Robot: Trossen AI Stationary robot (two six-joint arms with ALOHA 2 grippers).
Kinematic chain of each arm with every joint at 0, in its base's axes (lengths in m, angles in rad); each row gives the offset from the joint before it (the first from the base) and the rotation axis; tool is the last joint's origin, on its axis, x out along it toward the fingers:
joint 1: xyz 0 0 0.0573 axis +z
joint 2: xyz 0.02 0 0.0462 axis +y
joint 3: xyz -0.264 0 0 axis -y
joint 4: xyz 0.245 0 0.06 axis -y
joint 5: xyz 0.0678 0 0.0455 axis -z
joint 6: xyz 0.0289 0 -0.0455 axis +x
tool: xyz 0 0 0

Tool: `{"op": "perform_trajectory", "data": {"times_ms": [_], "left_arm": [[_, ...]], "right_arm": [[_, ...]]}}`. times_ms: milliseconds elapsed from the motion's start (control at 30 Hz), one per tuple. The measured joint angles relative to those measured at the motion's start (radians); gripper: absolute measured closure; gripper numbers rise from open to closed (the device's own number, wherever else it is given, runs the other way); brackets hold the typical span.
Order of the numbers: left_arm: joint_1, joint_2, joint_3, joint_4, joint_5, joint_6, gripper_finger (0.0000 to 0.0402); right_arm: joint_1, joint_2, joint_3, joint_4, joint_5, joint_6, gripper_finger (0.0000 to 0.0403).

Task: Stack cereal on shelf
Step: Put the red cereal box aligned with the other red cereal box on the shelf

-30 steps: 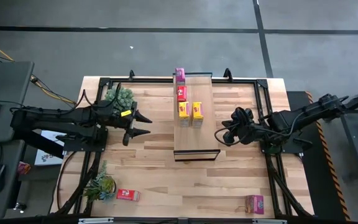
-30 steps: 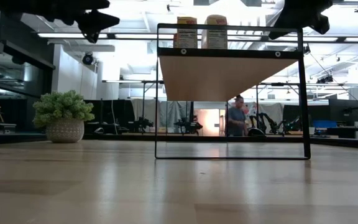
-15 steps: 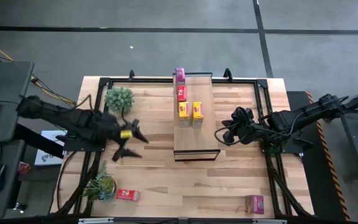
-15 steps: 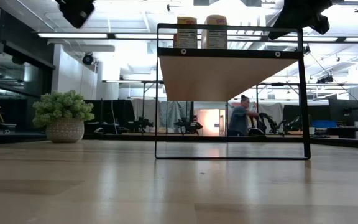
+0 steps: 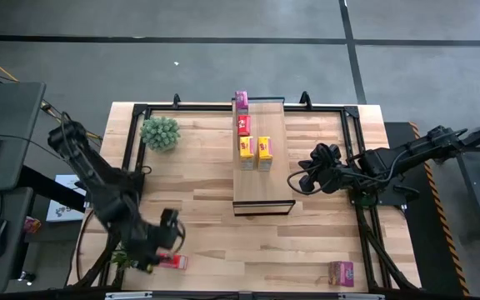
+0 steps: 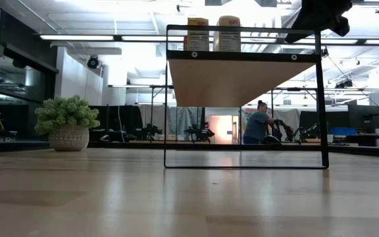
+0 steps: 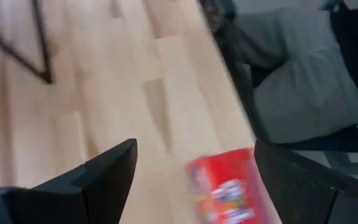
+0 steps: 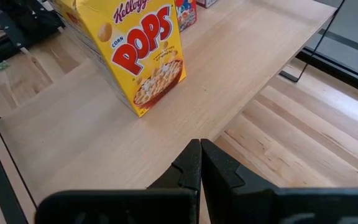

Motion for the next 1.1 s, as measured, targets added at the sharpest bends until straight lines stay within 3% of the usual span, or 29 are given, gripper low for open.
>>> {"op": "perform_trajectory", "data": {"times_ms": [200, 367, 567, 1100], "left_arm": [[-0.089, 0.171, 0.144, -0.126, -0.048, -0.062, 0.0087], [-0.104, 0.269, 0.215, -0.235, -0.021, -0.114, 0.0086], [-0.092, 0.303, 0.218, -0.252, 0.079, -0.178, 0.0086], [-0.021, 0.346, 0.17, -0.317, 0.179, -0.267, 0.0088]], "right_arm": [[0.0, 0.0, 0.0, -0.012, 0.0, -0.003, 0.0402], [0.0, 0.0, 0.0, -0.021, 0.0, -0.003, 0.0402], [0.0, 0.0, 0.0, -0.021, 0.001, -0.001, 0.0402], [0.0, 0.0, 0.0, -0.021, 0.002, 0.0, 0.0402]]}}
